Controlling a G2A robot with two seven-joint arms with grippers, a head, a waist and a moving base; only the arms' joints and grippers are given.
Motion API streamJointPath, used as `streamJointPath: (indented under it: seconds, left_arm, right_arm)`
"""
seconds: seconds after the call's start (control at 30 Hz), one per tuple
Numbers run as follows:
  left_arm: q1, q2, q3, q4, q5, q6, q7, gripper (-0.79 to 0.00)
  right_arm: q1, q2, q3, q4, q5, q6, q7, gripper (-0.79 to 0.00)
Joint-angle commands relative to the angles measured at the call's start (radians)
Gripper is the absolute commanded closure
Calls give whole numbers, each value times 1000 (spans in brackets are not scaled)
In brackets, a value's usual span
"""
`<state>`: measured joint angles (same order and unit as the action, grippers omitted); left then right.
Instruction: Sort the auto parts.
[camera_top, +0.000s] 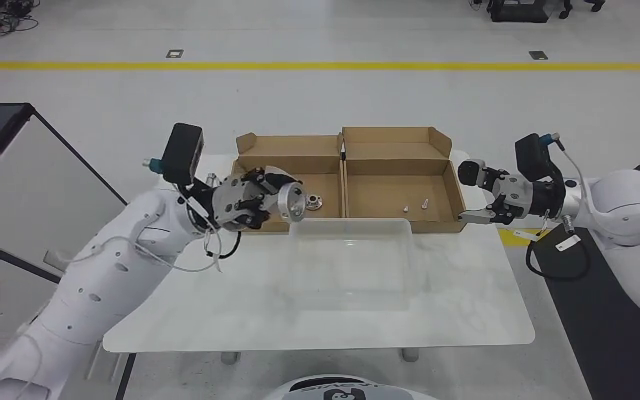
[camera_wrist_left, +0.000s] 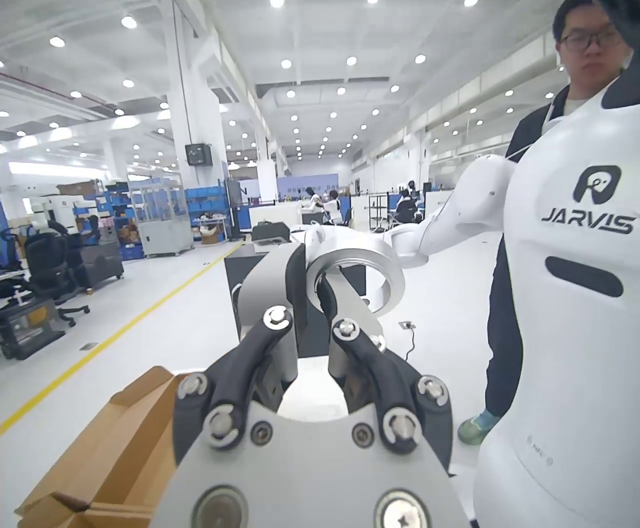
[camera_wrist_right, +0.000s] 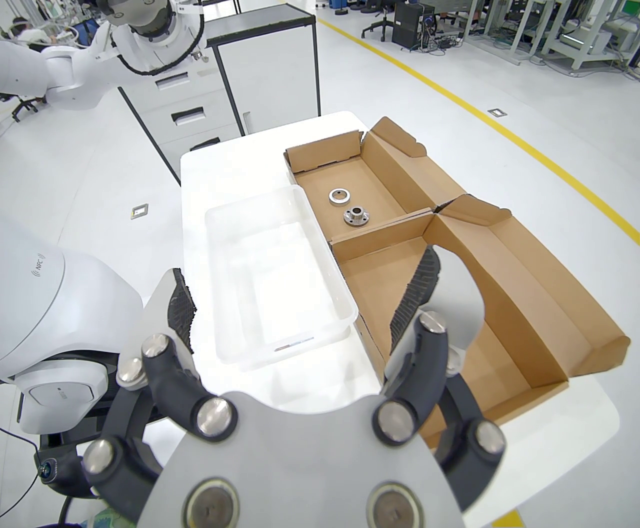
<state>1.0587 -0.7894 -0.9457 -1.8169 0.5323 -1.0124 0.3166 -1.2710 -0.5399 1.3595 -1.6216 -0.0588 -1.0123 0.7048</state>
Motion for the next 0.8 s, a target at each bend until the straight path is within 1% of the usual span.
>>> streamJointPath:
  seconds: [0.0,0.17,0.27,0.37,0.4,0.47,0.63,0.77]
  left_arm:
    - [8,1,3,-22,9,0,44,0]
    - [18,6,23,-57,46,0,210,0]
    - [13,10,36,-66,100,0,329,0]
    - [15,17,58,-67,161,0,472,0]
    - [15,20,64,-69,175,0,491,0]
    - [23,21,61,-80,143,0,491,0]
    - [50,16,30,-118,96,0,491,0]
    - [72,15,10,-99,145,0,491,0]
  right_arm:
    - [0,0,0,0,0,0,0,-785]
    - [0,0,0,0,0,0,0,-785]
    - [0,0,0,0,0,0,0,-785]
    - [0,0,0,0,0,0,0,-785]
    - [0,0,0,0,0,0,0,-785]
    - [0,0,0,0,0,0,0,-785]
    - [0,0,0,0,0,0,0,-785]
    - [0,0,0,0,0,0,0,-785]
